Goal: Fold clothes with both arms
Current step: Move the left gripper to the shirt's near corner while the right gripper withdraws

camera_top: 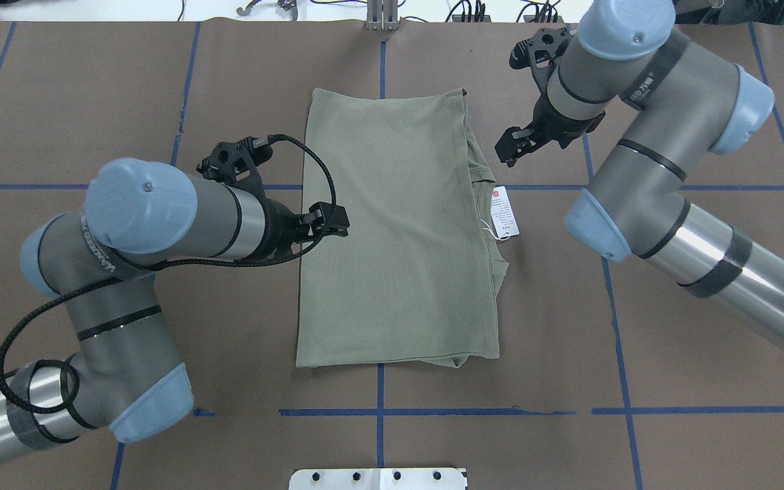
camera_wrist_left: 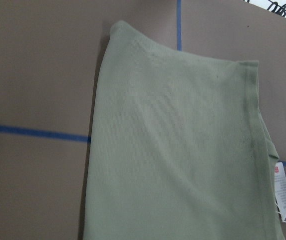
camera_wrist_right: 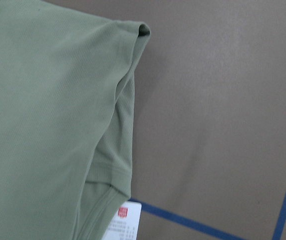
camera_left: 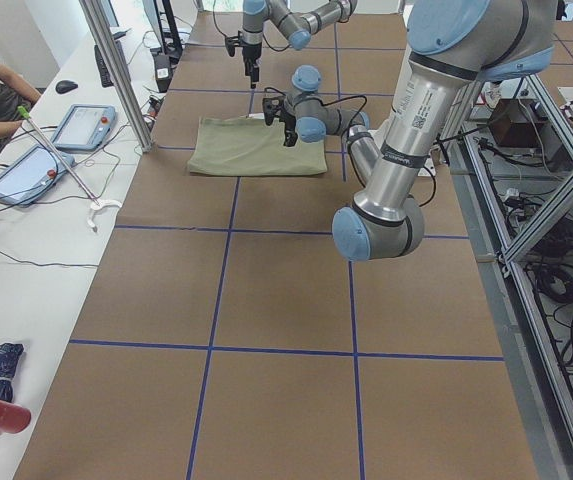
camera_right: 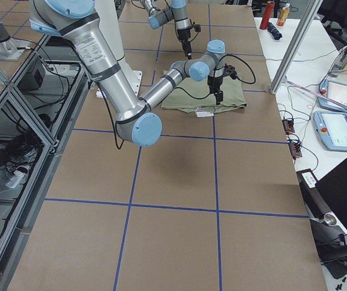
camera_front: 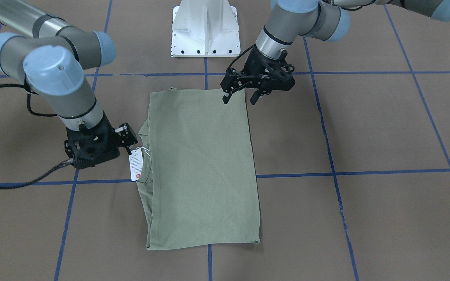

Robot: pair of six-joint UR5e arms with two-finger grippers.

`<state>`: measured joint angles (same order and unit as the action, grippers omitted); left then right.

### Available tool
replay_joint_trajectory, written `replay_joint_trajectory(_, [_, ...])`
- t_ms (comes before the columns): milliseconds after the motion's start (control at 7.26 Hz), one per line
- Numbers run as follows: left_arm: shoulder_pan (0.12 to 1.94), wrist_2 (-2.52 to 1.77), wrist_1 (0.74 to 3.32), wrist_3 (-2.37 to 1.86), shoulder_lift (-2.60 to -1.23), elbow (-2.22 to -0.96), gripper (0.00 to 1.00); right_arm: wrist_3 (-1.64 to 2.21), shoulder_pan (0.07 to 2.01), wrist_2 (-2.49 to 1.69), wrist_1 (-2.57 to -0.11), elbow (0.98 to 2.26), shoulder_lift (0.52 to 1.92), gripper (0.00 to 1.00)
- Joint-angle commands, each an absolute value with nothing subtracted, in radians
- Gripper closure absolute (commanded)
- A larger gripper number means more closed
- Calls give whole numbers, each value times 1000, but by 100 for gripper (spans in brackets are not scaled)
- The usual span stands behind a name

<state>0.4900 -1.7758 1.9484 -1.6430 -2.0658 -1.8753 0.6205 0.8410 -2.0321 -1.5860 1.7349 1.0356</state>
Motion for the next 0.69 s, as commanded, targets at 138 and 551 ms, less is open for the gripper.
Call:
replay_joint_trajectory(138, [353, -1689, 1939, -1839, -1978, -1876, 0, 782, 830, -2110, -1597, 1920, 1149, 0])
replay_joint_trajectory(551, [290, -1681, 1866, -1891, -1954, -1861, 0, 796, 807, -2117, -1595, 1956, 1164, 0])
